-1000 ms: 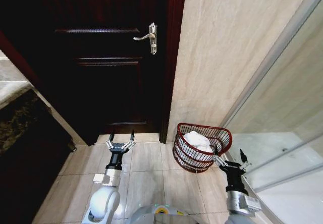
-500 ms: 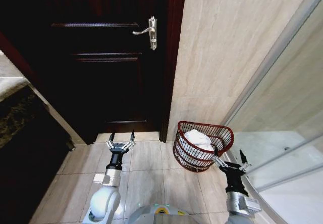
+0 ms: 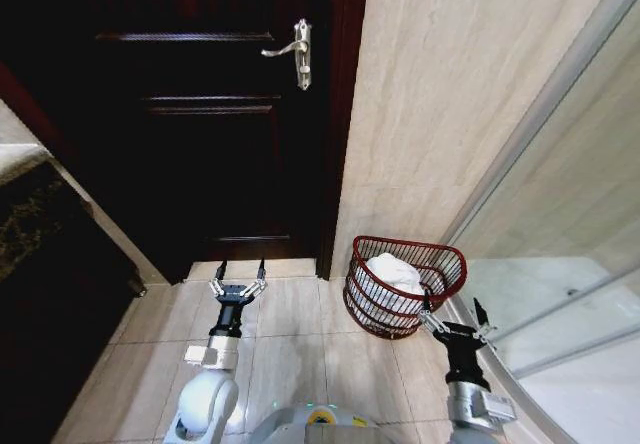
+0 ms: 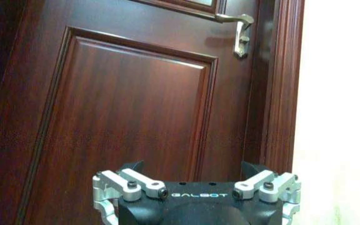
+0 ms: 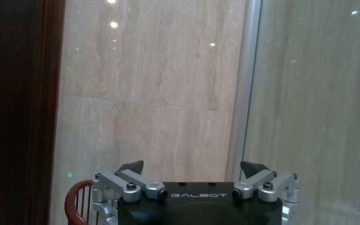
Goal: Discard the used towel into the hamper.
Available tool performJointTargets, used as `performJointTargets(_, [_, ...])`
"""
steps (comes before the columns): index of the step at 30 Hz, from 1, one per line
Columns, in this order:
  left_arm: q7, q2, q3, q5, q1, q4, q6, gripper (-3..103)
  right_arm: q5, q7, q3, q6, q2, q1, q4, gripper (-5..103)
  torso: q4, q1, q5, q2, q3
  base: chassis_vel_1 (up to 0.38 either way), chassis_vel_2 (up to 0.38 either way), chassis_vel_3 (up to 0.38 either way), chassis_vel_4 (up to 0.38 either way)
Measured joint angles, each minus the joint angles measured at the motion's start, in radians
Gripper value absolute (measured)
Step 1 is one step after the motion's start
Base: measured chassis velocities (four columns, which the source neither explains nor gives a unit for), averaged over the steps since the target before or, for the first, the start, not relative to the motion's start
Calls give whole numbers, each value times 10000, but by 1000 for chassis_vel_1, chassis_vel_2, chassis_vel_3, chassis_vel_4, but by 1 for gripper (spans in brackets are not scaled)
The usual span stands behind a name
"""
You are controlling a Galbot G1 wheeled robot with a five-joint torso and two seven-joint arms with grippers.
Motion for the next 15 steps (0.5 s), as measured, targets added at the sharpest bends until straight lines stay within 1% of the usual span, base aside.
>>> performJointTargets(6, [0, 2, -3, 3, -1, -1, 0, 100, -5, 57, -8, 7, -14, -6, 9, 100, -1, -81, 0, -204, -132, 92, -103, -105, 106])
performJointTargets(9, [0, -7, -5, 12, 5, -2, -4, 100, -3, 75, 3, 18, -33, -7, 21, 100, 1, -144, 0, -370, -237, 161, -142, -125, 137])
performJointTargets(15, [12, -5, -4, 20, 15, -6, -13, 100, 5, 77, 12, 59, -33, -17, 7, 100, -1, -174, 0, -576, -379, 94, -99, -89, 81])
